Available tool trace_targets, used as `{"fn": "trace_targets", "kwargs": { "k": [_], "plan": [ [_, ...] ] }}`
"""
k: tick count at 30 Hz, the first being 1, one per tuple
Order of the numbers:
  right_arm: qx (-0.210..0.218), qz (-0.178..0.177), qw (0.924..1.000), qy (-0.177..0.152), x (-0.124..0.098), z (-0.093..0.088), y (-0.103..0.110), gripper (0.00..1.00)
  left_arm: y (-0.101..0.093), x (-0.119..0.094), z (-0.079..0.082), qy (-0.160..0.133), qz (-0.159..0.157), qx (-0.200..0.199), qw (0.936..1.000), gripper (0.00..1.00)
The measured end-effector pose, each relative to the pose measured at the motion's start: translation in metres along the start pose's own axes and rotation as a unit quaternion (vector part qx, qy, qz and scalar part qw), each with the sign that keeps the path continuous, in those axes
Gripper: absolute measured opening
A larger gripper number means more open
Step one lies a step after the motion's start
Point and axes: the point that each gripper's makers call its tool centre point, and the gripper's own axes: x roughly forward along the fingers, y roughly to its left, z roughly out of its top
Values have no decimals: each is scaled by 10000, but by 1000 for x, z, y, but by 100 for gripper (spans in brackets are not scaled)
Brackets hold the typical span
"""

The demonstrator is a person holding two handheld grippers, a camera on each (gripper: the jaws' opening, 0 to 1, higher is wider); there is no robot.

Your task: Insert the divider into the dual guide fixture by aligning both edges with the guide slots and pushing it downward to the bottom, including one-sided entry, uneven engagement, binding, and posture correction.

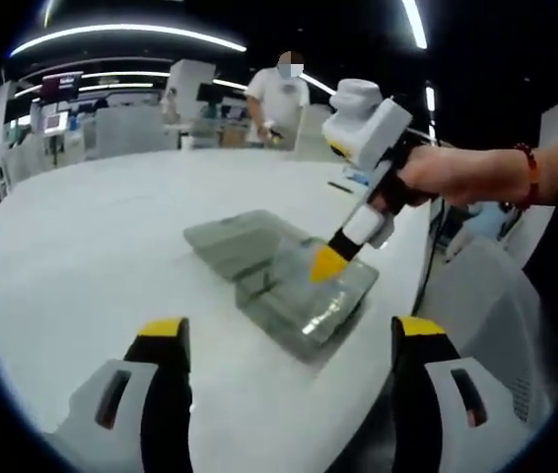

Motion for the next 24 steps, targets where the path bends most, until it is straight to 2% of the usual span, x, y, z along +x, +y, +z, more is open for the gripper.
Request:
{"fn": "trace_targets", "kwargs": {
  "k": [7, 24],
  "plan": [
    [-7, 18, 10000, 21, 2, 1, 0, 0, -1, 1, 2, -20, -24, 9, 10000, 82],
    [-384, -6, 9992, 110, 13, -2, 3, 0, -2, 2, 4, -65, -56, -44, 10000, 82]
  ]
}}
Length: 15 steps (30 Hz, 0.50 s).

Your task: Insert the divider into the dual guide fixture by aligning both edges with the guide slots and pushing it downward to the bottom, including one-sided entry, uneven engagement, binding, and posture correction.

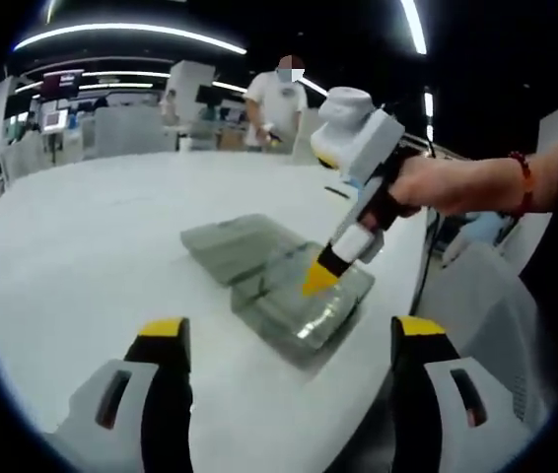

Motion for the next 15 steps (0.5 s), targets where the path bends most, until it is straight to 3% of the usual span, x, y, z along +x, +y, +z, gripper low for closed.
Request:
{"fn": "trace_targets", "kwargs": {
  "k": [15],
  "plan": [
    [102, 147, 9998, -132, 9, -3, 1, 2, -1, -2, -2, 75, 8, 11, 10000, 82]
  ]
}}
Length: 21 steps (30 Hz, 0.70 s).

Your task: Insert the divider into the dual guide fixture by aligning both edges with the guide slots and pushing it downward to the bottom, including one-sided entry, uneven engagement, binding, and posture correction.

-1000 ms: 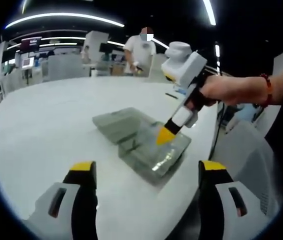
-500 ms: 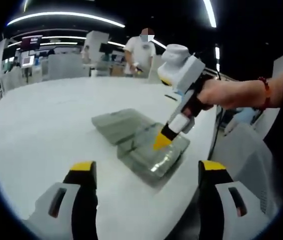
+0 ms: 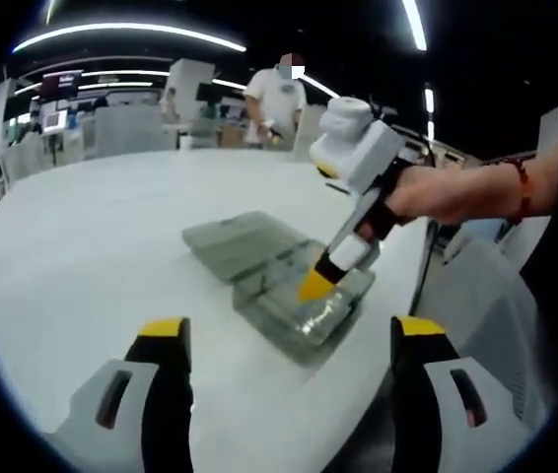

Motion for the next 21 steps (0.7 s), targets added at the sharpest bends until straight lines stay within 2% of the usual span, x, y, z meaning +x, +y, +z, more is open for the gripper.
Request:
{"fn": "trace_targets", "kwargs": {
  "k": [10, 17, 21],
  "plan": [
    [84, 234, 9997, -10, 3, 0, 1, 4, 0, -3, 2, -4, 28, -35, 10000, 81],
    [47, 578, 9980, -266, 2, -1, 2, 7, -3, -4, 7, 7, 67, 42, 10000, 81],
    [-146, 676, 9970, -336, 2, -4, 5, 10, -7, -3, 8, 48, 66, 85, 9999, 82]
  ]
}}
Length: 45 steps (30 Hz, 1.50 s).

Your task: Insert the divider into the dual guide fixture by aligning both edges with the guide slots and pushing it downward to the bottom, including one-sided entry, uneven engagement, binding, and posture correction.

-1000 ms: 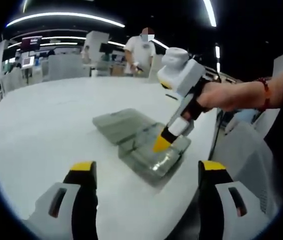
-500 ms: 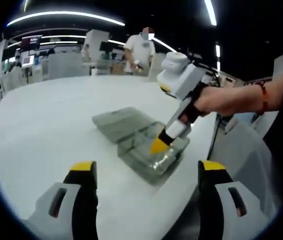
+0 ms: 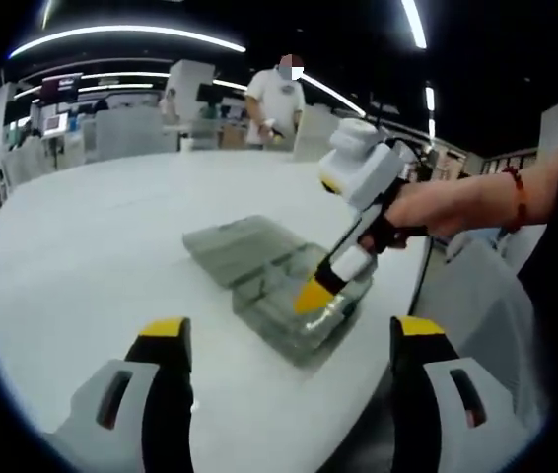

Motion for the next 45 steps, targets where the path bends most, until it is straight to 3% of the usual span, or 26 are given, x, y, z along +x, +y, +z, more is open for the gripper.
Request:
{"fn": "trace_targets", "kwargs": {
  "k": [5, 13, 15, 20, 25, 31, 38, 45],
  "plan": [
    [-102, 112, 9999, 27, 1, -8, 6, 11, -3, -1, 7, -13, 143, 12, 9999, 84],
    [-512, 162, 9982, -274, -8, -2, 11, 19, -12, -4, 17, -193, 212, 122, 9995, 83],
    [-531, 159, 9978, -377, -13, 2, 10, 19, -14, -4, 18, -208, 215, 14, 9996, 84],
    [-513, 278, 9963, -625, -21, 9, 15, 21, -21, -7, 20, -128, 257, 176, 9994, 83],
    [-600, 358, 9936, -886, -30, 13, 20, 24, -30, -8, 26, -230, 315, 197, 9990, 83],
    [-664, 495, 9905, -1100, -40, 12, 22, 27, -40, -8, 32, -319, 379, 120, 9987, 85],
    [-701, 698, 9844, -1458, -54, 14, 30, 33, -56, -13, 37, -281, 501, 336, 9978, 86],
    [-732, 950, 9804, -1562, -70, 7, 37, 32, -71, -12, 41, -367, 569, 306, 9972, 86]
  ]
}}
